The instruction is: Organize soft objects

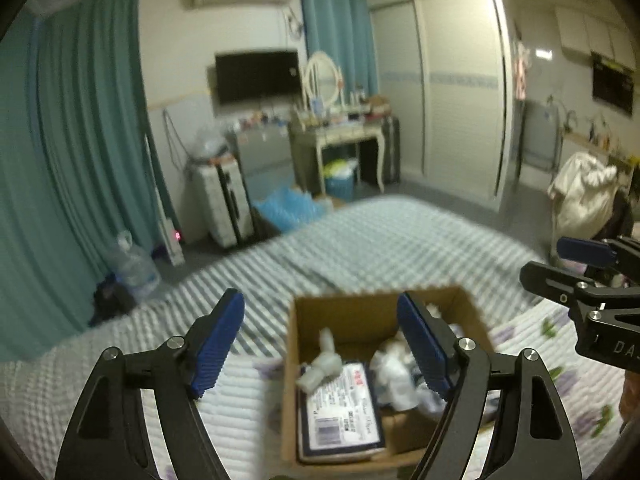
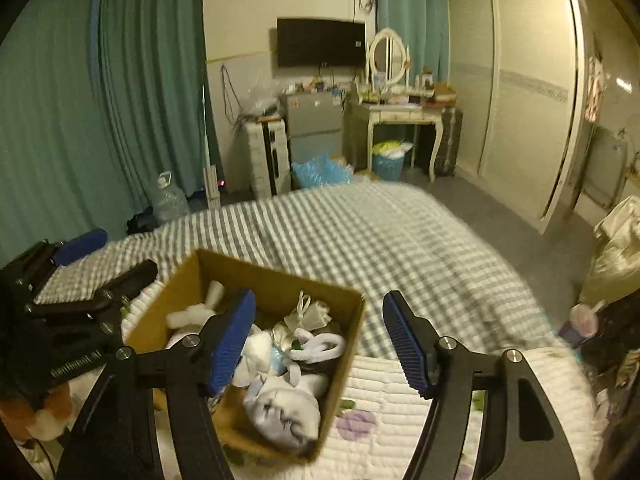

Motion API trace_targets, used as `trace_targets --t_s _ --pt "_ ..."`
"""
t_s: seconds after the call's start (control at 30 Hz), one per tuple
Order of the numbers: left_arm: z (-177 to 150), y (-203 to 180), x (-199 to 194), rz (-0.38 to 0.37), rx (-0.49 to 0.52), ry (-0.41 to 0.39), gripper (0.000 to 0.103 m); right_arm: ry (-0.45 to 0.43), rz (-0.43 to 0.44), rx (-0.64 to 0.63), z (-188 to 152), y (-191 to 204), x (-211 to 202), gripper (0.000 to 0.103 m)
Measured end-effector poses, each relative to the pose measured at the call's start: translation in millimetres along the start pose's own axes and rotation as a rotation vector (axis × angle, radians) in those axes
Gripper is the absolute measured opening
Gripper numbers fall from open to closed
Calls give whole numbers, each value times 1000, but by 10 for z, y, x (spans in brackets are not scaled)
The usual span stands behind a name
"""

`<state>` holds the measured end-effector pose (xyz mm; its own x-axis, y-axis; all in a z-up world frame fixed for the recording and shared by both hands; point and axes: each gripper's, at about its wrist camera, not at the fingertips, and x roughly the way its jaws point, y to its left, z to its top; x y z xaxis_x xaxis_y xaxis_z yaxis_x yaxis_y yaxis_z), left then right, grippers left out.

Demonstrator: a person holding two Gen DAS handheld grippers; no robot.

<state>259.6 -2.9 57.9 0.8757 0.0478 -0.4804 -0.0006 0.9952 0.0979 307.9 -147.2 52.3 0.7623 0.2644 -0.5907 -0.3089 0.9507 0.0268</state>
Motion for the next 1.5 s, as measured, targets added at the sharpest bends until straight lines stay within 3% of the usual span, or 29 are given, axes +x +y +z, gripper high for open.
trace_targets --t_s 0.23,0.33,0.5,0.57,0.67,0.8,0.9,1.0,1.33,1.5 --pt "362 58 -1381 27 6 -244 90 -126 -83 -48 334 224 -1445 67" --pt "335 136 -1903 19 -4 -334 96 -157 -71 -6 331 289 -2006 79" --pt "114 298 -2516 -3 -18 -430 97 -254 -8 41 74 455 -2768 98" --pt "-41 342 -2684 -9 -11 -461 97 -296 22 64 -82 521 -2980 103" --pt "-240 321 -2790 -11 -5 -468 97 -365 -9 56 -343 659 -3176 103" --pt "-535 308 -2721 -1 10 -433 97 -439 -52 52 -680 819 -3193 103" --pt "-715 349 -2602 -21 -8 -390 97 -448 -63 36 -913 907 -3017 103" --pt "-913 410 -2467 -54 -50 -352 97 -436 -56 37 -1091 932 -2759 103" --pt "-1304 385 -1824 -24 -74 -204 97 -332 -67 28 -1511 987 -1954 103" --pt "-1359 370 -1817 -8 -69 -202 97 -283 -69 71 -1599 888 -1762 103"
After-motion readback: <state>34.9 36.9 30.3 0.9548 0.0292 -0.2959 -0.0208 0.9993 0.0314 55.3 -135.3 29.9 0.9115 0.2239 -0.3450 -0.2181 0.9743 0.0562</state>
